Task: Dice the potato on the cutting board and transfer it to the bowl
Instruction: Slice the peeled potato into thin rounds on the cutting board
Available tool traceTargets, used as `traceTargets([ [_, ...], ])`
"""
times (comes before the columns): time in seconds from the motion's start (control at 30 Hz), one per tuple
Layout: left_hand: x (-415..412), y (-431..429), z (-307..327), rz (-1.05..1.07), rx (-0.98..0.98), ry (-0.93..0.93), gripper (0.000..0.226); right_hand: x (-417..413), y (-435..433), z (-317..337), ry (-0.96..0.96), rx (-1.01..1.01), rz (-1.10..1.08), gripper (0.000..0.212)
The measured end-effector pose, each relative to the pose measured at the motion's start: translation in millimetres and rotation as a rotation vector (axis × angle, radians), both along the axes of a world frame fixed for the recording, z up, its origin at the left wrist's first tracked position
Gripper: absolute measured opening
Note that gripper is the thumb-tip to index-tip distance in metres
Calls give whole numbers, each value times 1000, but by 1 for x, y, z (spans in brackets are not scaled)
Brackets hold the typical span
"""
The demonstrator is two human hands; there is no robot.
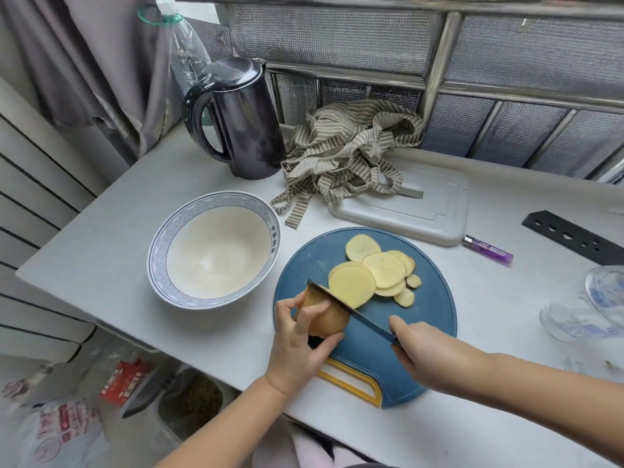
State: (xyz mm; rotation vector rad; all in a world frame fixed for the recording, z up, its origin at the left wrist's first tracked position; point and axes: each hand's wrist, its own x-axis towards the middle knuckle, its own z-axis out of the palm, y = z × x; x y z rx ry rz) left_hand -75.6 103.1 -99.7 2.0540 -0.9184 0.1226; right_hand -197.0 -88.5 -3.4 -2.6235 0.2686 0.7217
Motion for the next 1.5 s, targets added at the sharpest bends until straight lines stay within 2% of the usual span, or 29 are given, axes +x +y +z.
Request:
traceTargets([
  [0.33, -4, -2, 1, -27, -4, -5, 56, -5, -2, 2, 2, 47, 17, 18],
  [0.8, -7, -2, -3, -7, -13, -26, 54, 34, 11, -10, -54, 30, 45, 13],
  [1.4, -6, -2, -4, -26, -47, -14, 52, 60, 20, -33, -49, 43, -25, 7],
  [1.5, -7, -2, -4, -21, -54, -8, 53, 63, 20, -31, -40, 46, -50, 12],
])
